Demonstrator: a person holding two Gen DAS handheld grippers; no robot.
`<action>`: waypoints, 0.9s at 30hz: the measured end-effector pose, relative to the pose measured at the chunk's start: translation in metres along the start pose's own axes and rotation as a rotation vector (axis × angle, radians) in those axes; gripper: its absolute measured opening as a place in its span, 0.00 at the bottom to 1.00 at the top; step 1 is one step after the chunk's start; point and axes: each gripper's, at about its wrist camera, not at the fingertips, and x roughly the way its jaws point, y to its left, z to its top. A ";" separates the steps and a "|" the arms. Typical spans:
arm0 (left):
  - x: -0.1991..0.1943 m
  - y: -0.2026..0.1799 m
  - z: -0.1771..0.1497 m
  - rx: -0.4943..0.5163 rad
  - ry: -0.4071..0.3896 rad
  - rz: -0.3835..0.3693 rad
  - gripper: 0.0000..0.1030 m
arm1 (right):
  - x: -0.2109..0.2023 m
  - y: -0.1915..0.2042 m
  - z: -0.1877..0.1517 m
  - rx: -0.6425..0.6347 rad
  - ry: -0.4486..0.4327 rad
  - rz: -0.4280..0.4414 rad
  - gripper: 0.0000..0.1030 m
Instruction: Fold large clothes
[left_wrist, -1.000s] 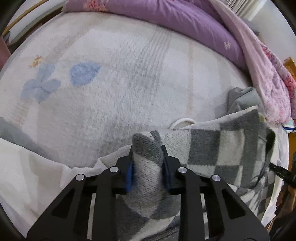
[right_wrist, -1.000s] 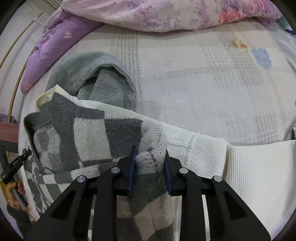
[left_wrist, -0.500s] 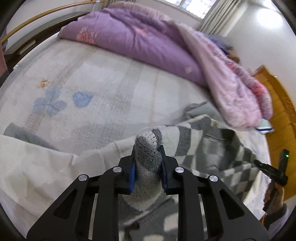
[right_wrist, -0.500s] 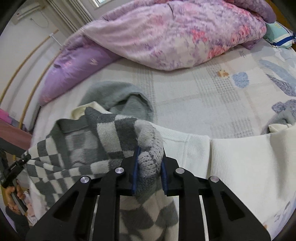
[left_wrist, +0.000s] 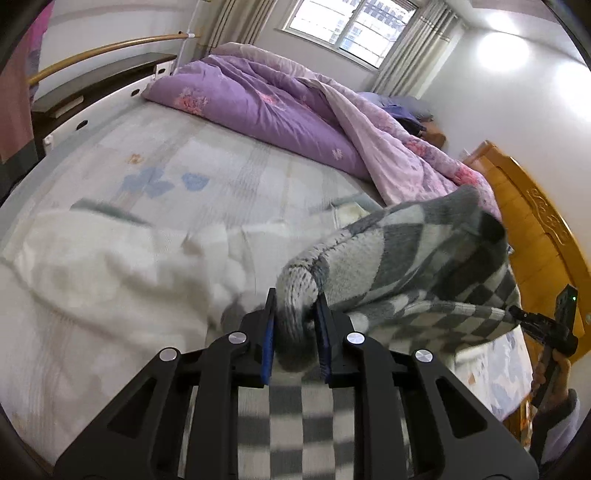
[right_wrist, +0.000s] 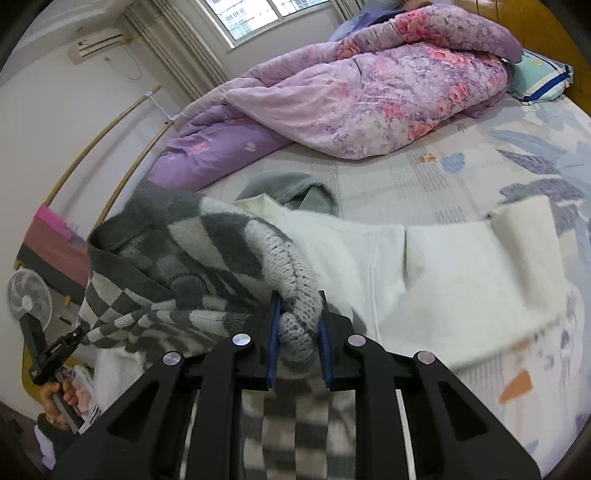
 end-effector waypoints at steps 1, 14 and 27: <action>-0.014 0.000 -0.015 0.005 0.001 -0.003 0.18 | -0.008 0.001 -0.008 -0.007 0.000 0.000 0.15; -0.074 0.037 -0.215 -0.036 0.147 0.057 0.18 | -0.061 -0.052 -0.220 0.066 0.146 -0.076 0.13; -0.101 0.059 -0.269 -0.177 0.126 0.001 0.18 | -0.069 -0.064 -0.282 0.097 0.184 -0.061 0.13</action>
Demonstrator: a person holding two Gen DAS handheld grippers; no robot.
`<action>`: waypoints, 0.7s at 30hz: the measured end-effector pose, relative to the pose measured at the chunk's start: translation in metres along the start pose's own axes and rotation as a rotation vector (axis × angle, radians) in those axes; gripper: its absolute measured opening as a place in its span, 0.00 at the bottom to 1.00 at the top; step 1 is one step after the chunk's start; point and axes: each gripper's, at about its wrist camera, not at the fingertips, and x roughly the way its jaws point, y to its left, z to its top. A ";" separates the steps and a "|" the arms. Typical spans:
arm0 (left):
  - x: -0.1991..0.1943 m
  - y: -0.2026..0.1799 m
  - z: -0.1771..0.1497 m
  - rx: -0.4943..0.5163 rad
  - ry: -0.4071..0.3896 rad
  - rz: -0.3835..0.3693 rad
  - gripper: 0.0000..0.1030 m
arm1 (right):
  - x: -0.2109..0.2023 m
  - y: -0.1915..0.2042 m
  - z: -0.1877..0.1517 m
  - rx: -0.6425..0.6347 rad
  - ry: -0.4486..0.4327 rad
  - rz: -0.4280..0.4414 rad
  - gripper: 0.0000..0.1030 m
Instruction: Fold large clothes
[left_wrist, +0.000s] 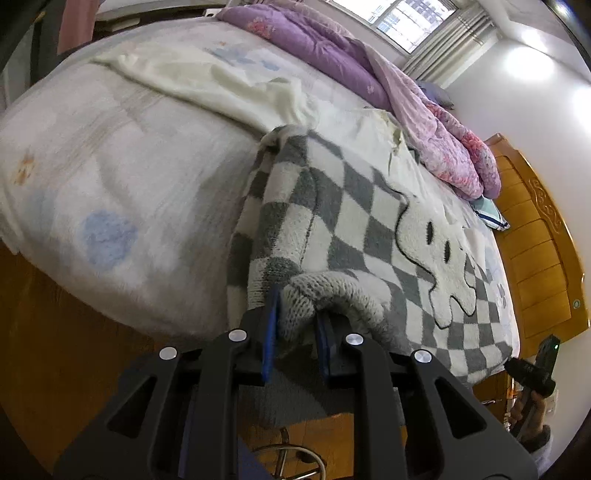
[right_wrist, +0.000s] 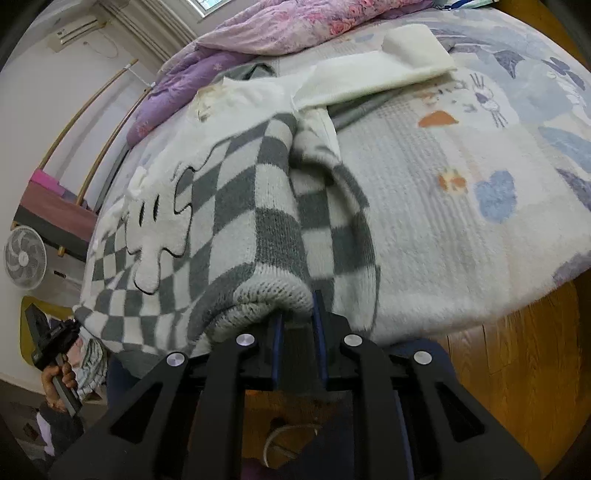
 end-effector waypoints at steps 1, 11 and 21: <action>0.003 0.005 -0.005 -0.006 0.019 0.005 0.18 | 0.005 -0.003 -0.005 -0.003 0.011 -0.014 0.13; -0.004 -0.006 -0.015 0.043 0.048 0.097 0.43 | 0.006 -0.002 -0.015 -0.058 0.020 -0.081 0.24; -0.060 -0.032 -0.009 0.030 -0.107 0.111 0.58 | -0.038 0.032 0.000 -0.103 -0.091 0.027 0.28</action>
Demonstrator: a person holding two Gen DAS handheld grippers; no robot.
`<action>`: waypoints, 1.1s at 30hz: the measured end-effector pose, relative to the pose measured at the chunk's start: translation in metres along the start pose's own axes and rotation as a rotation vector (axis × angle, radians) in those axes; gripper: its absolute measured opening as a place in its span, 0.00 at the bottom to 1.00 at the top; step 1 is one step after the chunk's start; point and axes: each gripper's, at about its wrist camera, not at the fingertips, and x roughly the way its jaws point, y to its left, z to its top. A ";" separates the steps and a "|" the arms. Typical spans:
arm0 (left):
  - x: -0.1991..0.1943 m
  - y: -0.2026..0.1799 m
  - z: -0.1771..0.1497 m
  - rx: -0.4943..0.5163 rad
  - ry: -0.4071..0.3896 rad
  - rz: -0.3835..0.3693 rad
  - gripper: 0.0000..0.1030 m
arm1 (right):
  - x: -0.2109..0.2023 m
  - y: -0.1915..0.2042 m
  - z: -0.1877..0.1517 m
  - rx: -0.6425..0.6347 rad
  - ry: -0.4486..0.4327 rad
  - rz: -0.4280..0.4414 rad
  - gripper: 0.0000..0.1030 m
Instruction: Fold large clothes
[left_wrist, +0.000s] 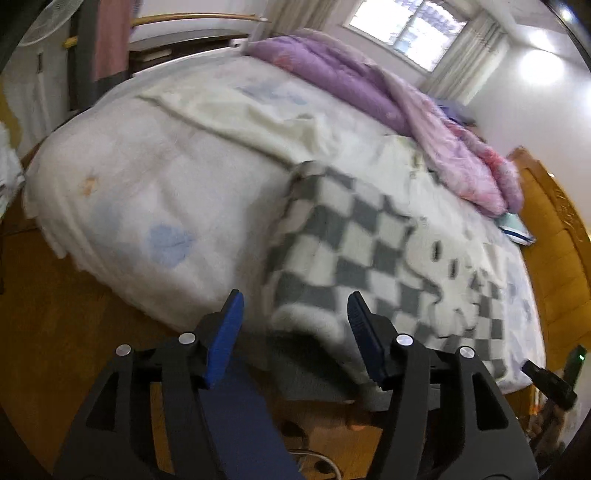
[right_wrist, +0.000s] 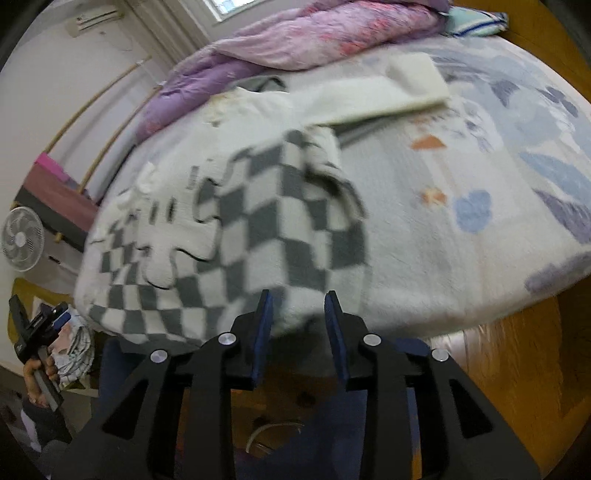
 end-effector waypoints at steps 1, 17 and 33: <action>0.004 -0.006 0.003 0.017 0.008 -0.020 0.58 | 0.009 0.008 0.003 -0.016 0.008 0.007 0.27; 0.135 -0.050 -0.032 0.207 0.216 0.117 0.62 | 0.127 -0.018 0.004 0.071 0.251 -0.107 0.00; 0.090 -0.010 -0.014 -0.033 0.112 -0.093 0.77 | 0.153 0.152 0.098 -0.119 0.157 0.071 0.02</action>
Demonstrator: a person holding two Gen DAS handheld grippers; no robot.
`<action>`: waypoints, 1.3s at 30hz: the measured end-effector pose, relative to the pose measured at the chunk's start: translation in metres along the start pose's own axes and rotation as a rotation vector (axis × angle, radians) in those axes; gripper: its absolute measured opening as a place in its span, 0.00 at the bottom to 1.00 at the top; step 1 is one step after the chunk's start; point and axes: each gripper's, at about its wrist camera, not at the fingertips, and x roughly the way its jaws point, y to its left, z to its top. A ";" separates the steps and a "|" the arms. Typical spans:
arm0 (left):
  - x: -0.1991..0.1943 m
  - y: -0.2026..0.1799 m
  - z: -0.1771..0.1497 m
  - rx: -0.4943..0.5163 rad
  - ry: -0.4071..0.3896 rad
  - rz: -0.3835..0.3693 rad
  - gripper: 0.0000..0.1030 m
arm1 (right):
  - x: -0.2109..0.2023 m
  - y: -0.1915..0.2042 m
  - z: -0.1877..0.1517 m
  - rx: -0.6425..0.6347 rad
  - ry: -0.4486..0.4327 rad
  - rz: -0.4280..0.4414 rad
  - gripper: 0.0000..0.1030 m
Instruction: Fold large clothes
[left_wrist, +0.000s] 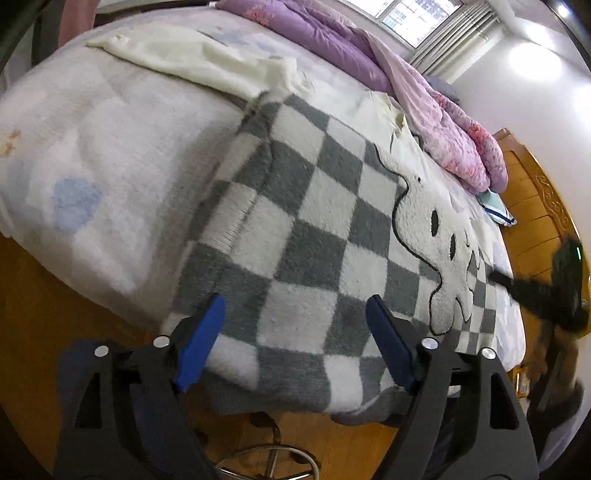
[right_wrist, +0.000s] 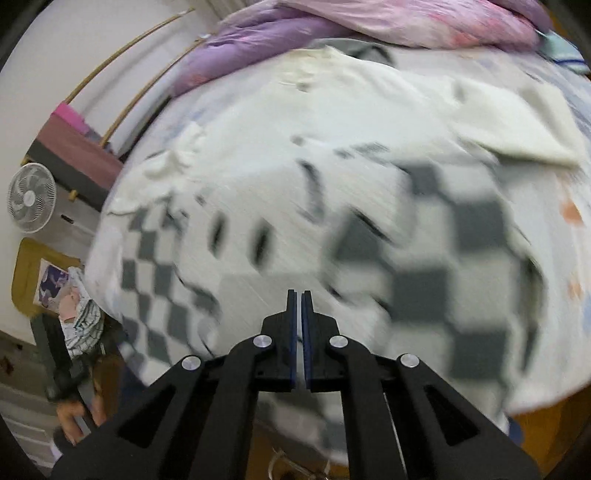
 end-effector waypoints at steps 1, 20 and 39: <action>-0.004 0.004 -0.001 -0.006 -0.001 -0.005 0.77 | 0.007 0.004 0.007 -0.003 0.002 0.005 0.02; 0.003 0.079 -0.033 -0.306 0.074 -0.036 0.82 | 0.098 0.019 0.047 0.015 0.139 -0.132 0.00; 0.034 0.087 -0.055 -0.370 0.068 -0.067 0.85 | 0.055 0.005 -0.064 0.040 0.086 -0.034 0.00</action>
